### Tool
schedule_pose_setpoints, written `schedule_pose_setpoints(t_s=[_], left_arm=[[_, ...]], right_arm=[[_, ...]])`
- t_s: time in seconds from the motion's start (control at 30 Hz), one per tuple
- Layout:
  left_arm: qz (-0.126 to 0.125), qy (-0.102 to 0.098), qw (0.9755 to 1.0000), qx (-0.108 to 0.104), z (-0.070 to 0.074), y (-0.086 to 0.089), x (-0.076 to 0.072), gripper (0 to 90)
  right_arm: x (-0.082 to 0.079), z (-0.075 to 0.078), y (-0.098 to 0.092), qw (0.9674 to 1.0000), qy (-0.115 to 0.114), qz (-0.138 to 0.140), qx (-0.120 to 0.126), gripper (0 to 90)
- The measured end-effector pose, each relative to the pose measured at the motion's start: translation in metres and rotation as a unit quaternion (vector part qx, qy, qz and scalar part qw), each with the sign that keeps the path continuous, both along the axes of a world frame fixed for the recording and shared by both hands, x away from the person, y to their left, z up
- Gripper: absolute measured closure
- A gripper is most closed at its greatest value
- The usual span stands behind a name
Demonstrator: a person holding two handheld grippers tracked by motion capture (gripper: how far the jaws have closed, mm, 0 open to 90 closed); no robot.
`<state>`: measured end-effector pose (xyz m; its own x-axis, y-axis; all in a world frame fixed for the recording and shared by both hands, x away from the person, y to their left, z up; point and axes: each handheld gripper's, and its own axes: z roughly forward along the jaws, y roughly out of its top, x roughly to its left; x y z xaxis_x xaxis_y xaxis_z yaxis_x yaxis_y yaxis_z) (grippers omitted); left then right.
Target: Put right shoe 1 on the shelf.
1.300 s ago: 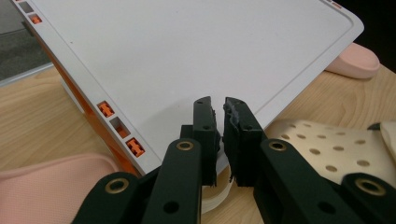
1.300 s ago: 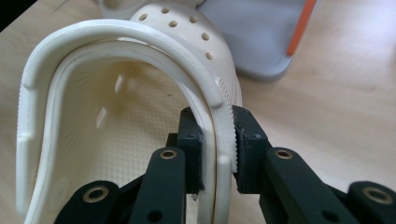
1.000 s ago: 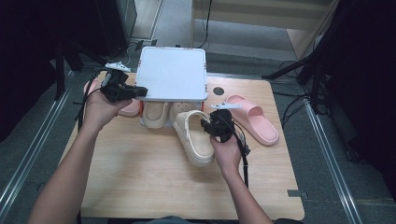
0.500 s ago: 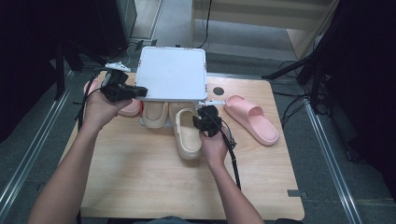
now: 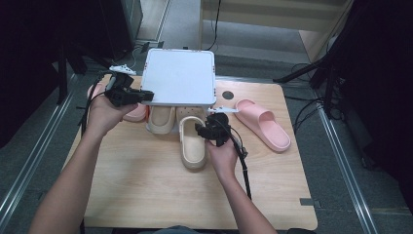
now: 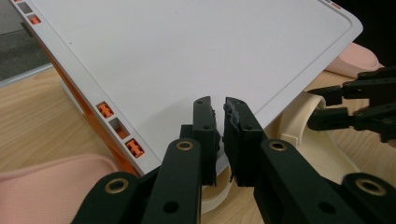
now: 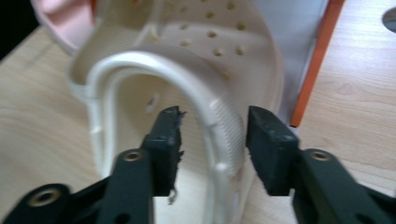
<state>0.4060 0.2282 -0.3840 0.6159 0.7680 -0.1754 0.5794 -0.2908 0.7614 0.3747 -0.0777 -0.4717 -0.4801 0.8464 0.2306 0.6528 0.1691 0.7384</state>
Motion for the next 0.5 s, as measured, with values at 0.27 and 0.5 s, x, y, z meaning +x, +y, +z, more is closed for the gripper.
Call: schedule_pose_setpoints(t_s=[0.27, 0.5], left_arm=[[0.002, -0.001, 1.0, 0.001, 0.0, -0.001, 0.0, 82.3], [0.002, -0.001, 1.0, -0.001, 0.0, 0.0, 0.0, 82.2]], right_arm=[[-0.026, 0.012, -0.013, 0.9996, -0.013, 0.026, 0.0, 52.4], [-0.051, 0.003, -0.021, 0.9979, 0.003, 0.064, 0.007, 67.8]])
